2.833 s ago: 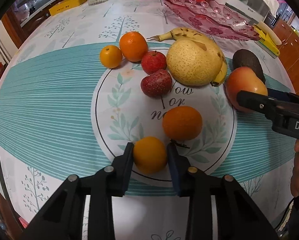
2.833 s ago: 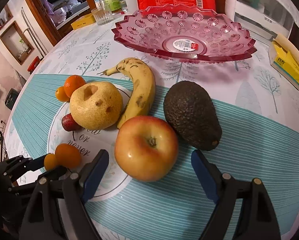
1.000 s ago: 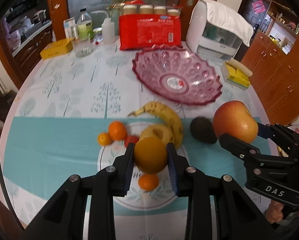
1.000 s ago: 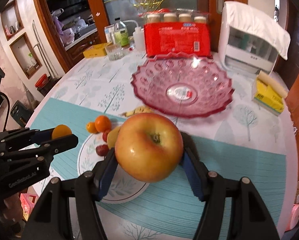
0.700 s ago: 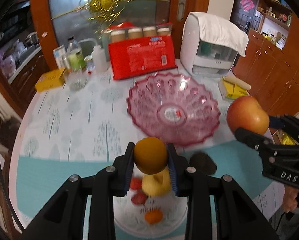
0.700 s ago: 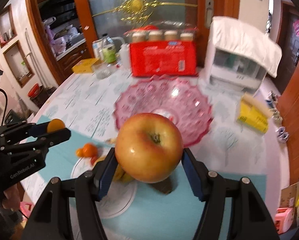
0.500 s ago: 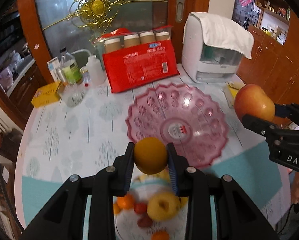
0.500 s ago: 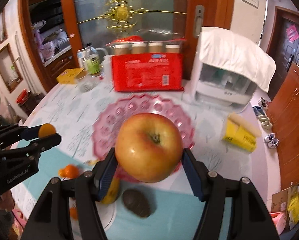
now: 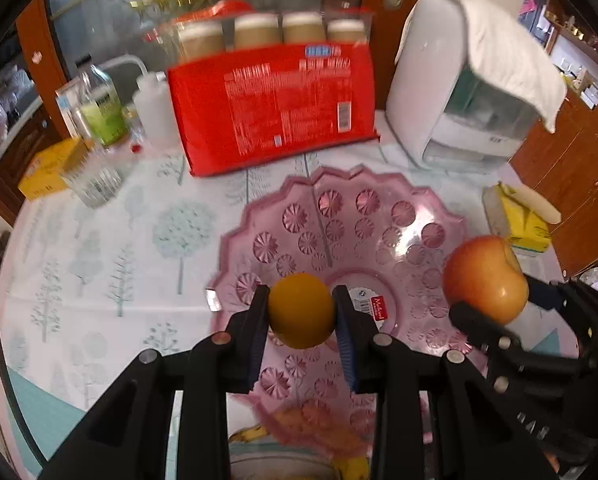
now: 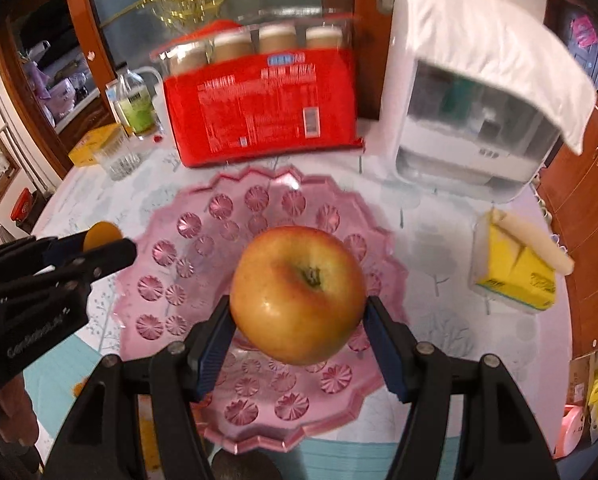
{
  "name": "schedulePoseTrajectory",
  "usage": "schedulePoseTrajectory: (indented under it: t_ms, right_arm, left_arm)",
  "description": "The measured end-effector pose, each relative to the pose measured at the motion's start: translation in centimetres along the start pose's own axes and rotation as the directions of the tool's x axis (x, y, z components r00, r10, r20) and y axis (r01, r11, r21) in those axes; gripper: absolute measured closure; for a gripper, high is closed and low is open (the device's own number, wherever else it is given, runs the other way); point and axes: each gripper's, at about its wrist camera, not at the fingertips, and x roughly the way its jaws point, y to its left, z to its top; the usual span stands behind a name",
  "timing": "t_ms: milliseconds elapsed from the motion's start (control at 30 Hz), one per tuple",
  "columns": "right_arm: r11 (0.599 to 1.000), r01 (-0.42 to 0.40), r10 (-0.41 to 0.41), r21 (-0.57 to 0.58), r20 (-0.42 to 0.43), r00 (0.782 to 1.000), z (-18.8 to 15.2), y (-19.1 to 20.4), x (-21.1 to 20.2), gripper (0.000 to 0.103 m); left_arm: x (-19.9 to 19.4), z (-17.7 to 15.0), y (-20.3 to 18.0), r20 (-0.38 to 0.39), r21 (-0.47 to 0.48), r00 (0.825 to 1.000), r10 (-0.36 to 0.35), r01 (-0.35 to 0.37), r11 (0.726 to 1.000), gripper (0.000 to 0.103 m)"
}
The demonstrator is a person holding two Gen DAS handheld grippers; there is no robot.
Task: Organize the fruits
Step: 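Carry the orange and apple in both tools over the pink glass bowl, then lower and release the orange with the left tool while the right tool releases the apple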
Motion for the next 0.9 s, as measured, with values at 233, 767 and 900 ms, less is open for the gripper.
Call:
schedulePoseTrajectory:
  t_ms: [233, 767, 900]
  right_arm:
    - [1.0, 0.003, -0.002, 0.007, -0.075, 0.997, -1.4, -0.4, 4.3, 0.038]
    - [0.996, 0.016, -0.025, -0.085, -0.106, 0.994, -2.6, 1.5, 7.6, 0.037]
    - [0.994, 0.027, -0.037, -0.106, -0.094, 0.995, -2.6, 2.0, 8.0, 0.037]
  left_arm:
    - [5.1, -0.6, -0.9, -0.07, 0.018, 0.997, 0.019, -0.018, 1.0, 0.073]
    - [10.1, -1.7, -1.3, -0.146, 0.04, 0.989, 0.036, -0.03, 0.999, 0.073]
    - [10.3, -1.7, -1.7, -0.148, 0.059, 0.988, 0.043, -0.034, 0.998, 0.073]
